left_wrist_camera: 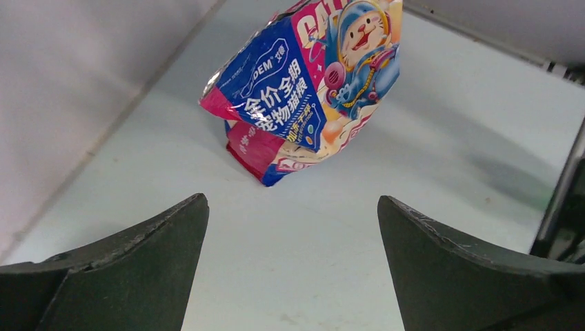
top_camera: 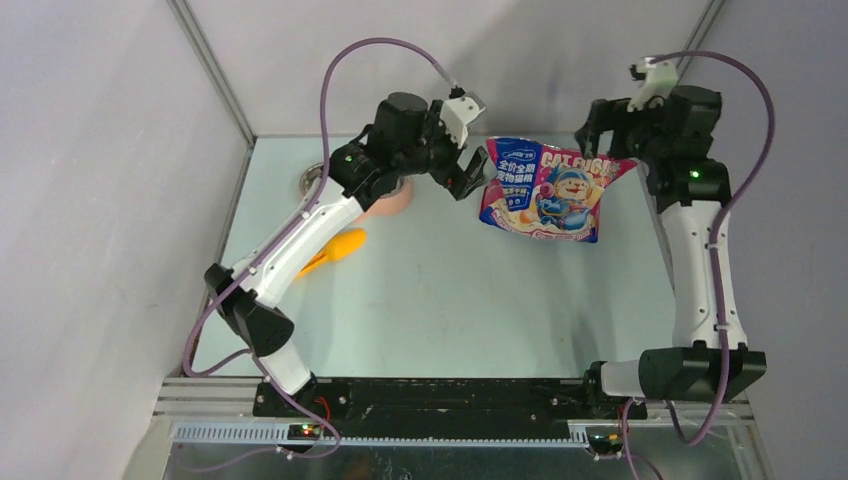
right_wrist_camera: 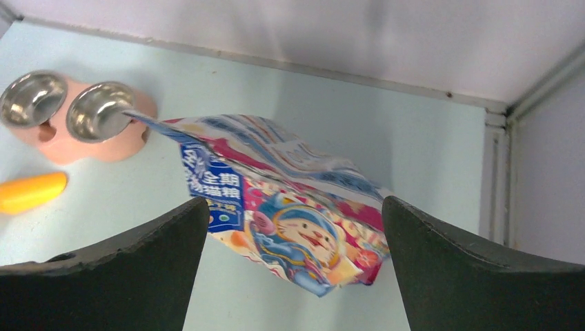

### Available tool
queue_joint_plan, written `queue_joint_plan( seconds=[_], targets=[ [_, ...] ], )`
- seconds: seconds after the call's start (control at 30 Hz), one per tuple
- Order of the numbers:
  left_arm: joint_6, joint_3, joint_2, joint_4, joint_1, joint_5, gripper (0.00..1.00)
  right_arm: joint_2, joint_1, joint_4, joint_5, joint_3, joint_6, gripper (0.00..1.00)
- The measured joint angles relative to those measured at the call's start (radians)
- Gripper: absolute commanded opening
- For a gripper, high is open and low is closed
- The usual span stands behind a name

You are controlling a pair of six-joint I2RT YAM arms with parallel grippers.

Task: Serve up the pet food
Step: Move the pet food bag to the center of the board.

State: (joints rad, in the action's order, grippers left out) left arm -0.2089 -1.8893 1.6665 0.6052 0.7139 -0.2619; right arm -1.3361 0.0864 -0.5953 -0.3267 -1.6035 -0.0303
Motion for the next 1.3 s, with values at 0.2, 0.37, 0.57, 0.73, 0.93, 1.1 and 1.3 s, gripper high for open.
queue_joint_plan(
  seconds=[0.2,0.37,0.57,0.73,0.93,1.1,1.3],
  targets=[
    [0.194,-0.011,0.068,-0.016,0.002,0.049,1.00,-0.056,-0.141,-0.001,0.058,-0.037,-0.069,1.00],
    [0.327,-0.033,0.127,-0.003,0.017,0.114,1.00,-0.058,-0.204,0.051,0.154,0.024,-0.117,1.00],
    [0.492,-0.116,0.192,0.019,0.021,0.089,1.00,-0.060,-0.214,0.084,0.225,0.071,-0.119,1.00],
    [0.605,-0.153,0.233,0.013,0.027,0.002,1.00,-0.060,-0.211,0.128,0.257,0.071,-0.116,1.00],
    [0.717,-0.138,0.283,-0.035,0.002,-0.111,1.00,-0.069,-0.167,0.134,0.235,0.069,-0.109,1.00],
    [0.789,-0.055,0.285,-0.137,-0.086,-0.256,1.00,-0.072,-0.021,0.135,0.226,0.069,-0.051,0.99],
    [0.779,0.086,0.282,-0.256,-0.147,-0.417,1.00,-0.122,0.162,0.134,0.144,0.042,0.074,0.96]
  ],
)
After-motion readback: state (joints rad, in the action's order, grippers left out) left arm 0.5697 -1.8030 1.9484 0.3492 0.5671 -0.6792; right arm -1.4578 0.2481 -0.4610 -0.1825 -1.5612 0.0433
